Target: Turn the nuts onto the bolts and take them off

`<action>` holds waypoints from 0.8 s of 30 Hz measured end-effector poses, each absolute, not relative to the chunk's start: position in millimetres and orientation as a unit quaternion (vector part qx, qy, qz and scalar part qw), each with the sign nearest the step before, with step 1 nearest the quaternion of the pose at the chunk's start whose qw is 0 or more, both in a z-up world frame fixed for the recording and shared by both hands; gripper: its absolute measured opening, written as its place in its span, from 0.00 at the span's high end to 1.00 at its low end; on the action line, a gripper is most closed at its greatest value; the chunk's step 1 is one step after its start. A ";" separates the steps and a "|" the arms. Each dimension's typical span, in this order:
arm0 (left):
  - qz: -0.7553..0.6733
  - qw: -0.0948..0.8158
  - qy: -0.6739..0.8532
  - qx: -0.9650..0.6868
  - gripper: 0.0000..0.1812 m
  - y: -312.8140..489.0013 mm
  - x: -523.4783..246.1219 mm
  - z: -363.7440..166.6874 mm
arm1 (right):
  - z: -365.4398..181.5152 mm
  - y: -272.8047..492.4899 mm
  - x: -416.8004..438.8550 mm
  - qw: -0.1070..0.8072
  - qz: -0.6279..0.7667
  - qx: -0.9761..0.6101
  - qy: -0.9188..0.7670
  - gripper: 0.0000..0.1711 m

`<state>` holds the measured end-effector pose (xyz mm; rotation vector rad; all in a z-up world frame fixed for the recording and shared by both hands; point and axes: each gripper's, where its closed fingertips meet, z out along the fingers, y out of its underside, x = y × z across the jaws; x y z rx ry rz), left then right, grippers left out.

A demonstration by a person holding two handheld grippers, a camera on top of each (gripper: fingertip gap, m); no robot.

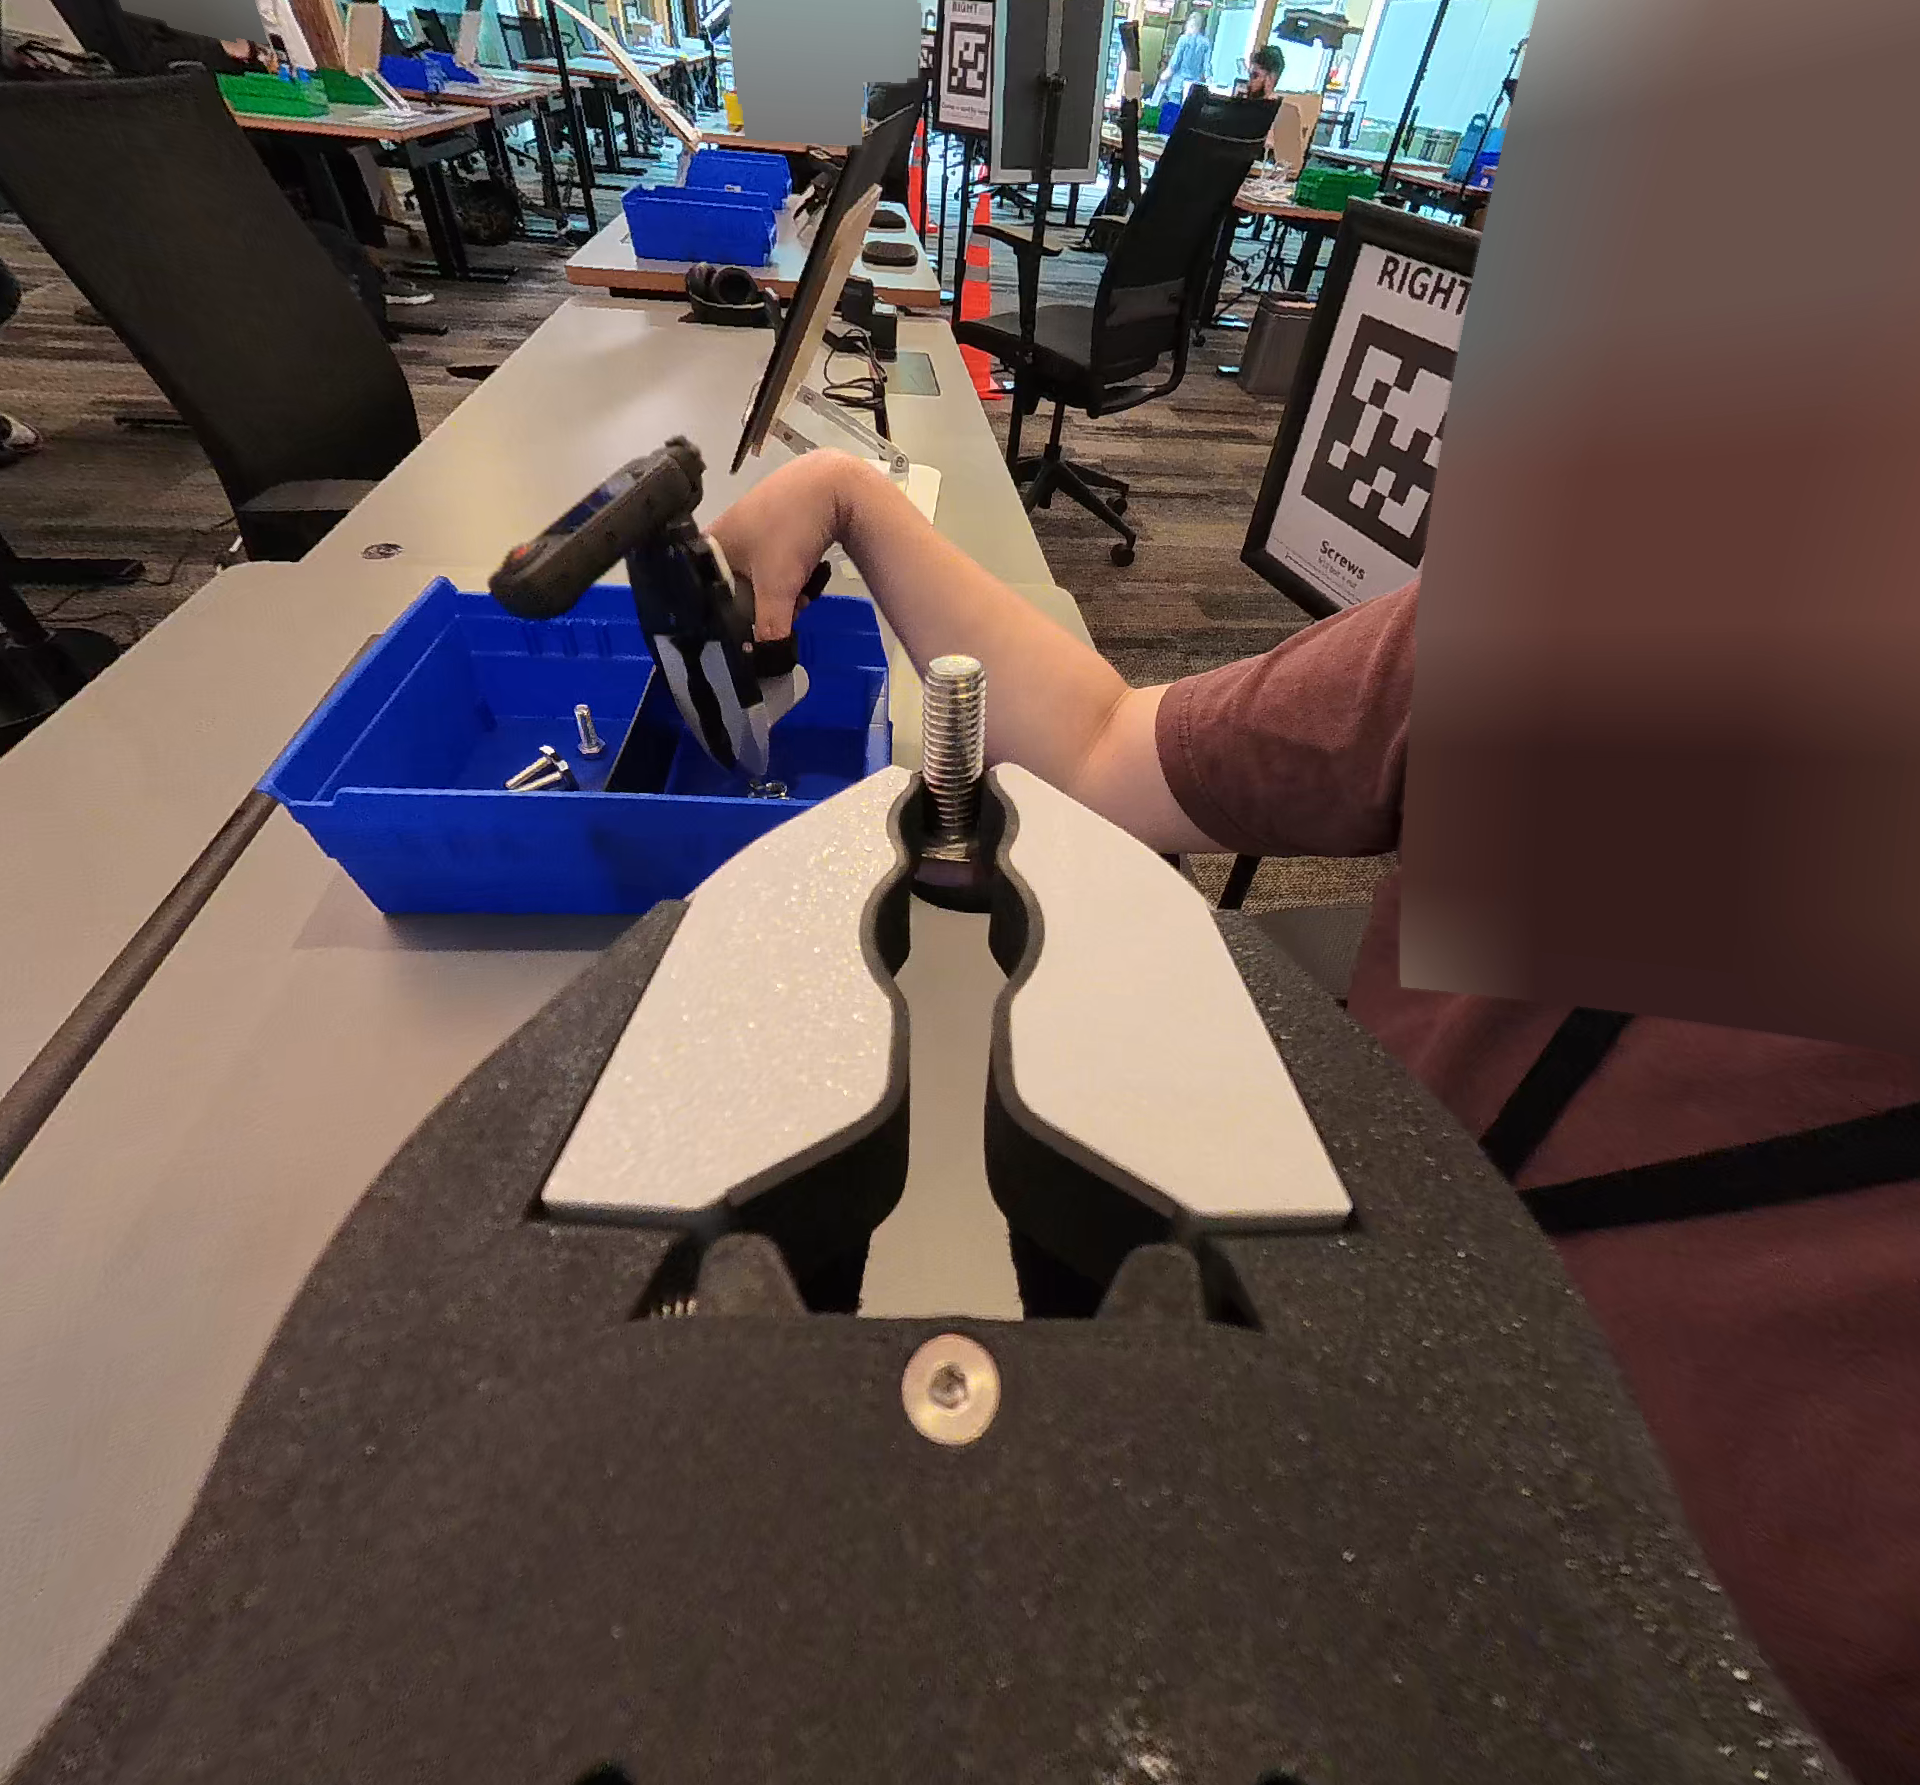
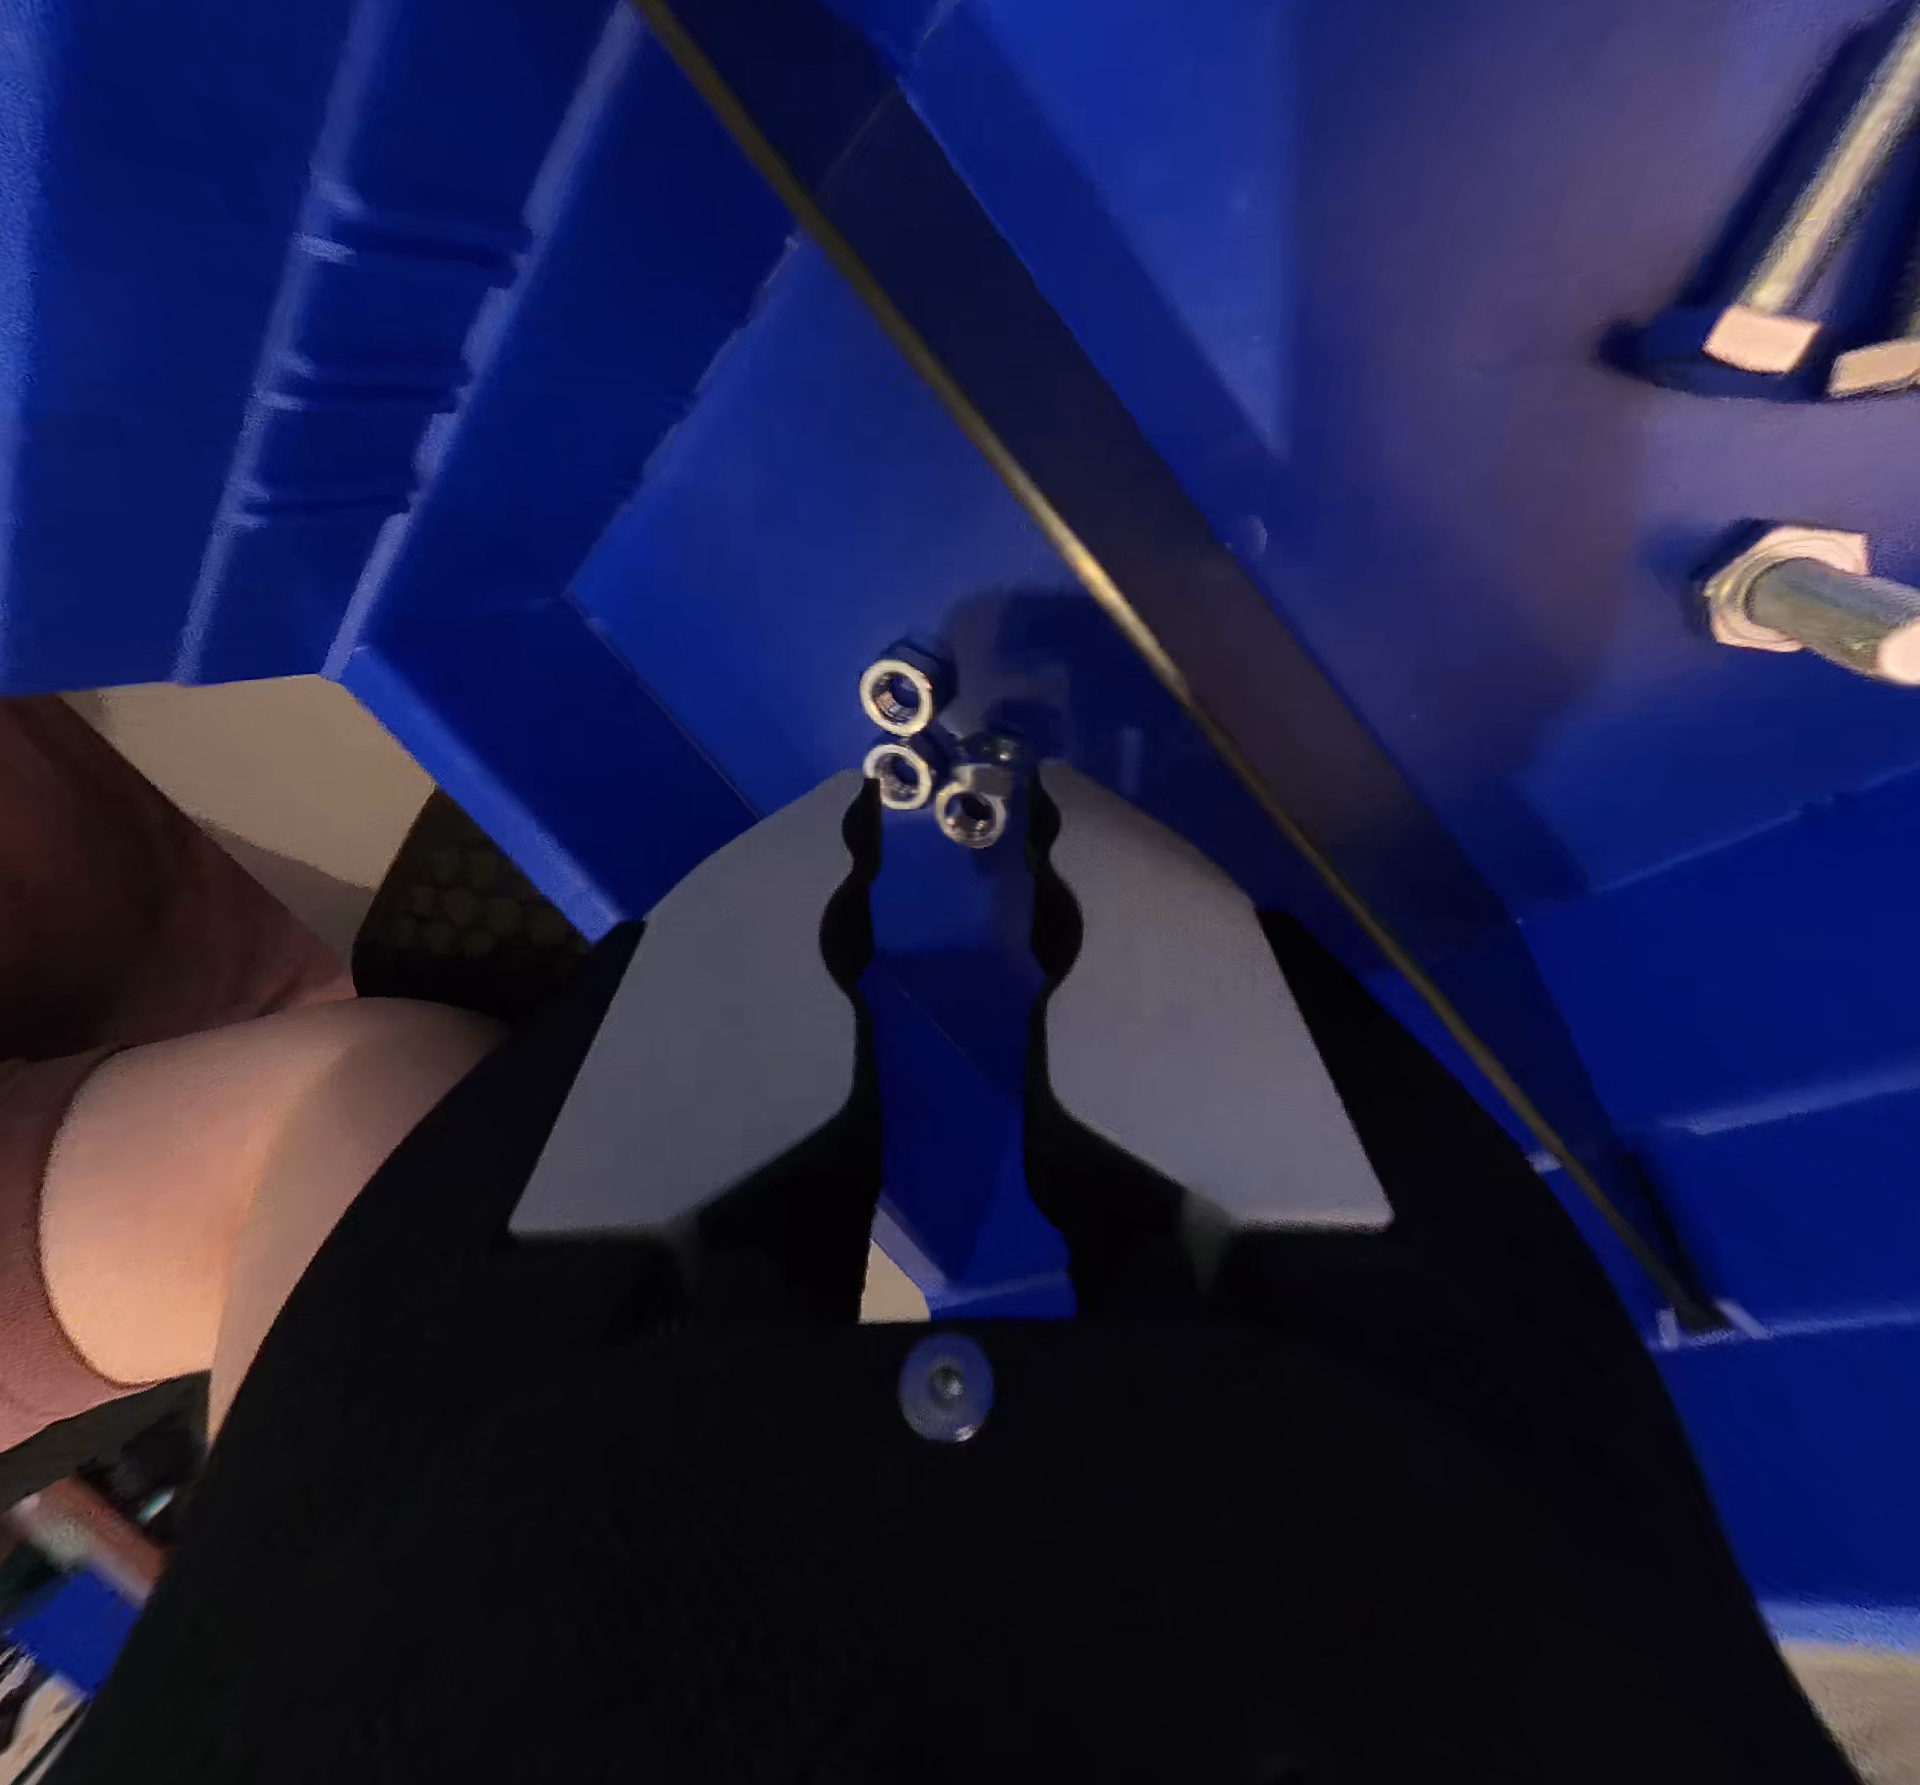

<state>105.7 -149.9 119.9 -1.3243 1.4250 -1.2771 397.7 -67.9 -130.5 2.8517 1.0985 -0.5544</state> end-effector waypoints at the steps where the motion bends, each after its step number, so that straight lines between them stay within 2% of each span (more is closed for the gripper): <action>1: -0.504 0.397 0.561 -0.523 0.95 -149.0 105.6 120.1 | -123.0 -66.3 394.9 -0.002 -0.186 0.915 0.358 0.83; 5: -0.496 0.416 0.545 -0.533 0.95 -138.8 105.8 121.3 | -66.3 -55.0 371.6 -0.151 -0.188 0.878 0.414 0.83; 9: -0.467 0.447 0.528 -0.550 0.95 -122.7 109.2 118.2 | 28.3 -45.9 299.2 -0.389 -0.168 0.736 0.528 0.77; 12: -0.434 0.462 0.527 -0.566 0.95 -113.2 114.4 109.7 | 110.6 -71.8 216.8 -0.530 -0.294 0.579 0.545 0.79; 14: -0.437 0.460 0.529 -0.564 0.95 -114.1 118.9 107.6 | 144.1 -94.7 176.0 -0.552 -0.413 0.503 0.521 0.81; 16: -0.449 0.458 0.525 -0.560 0.95 -115.6 121.5 108.2 | 148.5 -106.1 148.2 -0.533 -0.480 0.475 0.510 0.82; 24: -0.454 0.449 0.524 -0.564 0.95 -115.2 122.4 105.7 | 126.2 -108.3 105.3 -0.480 -0.539 0.475 0.503 0.84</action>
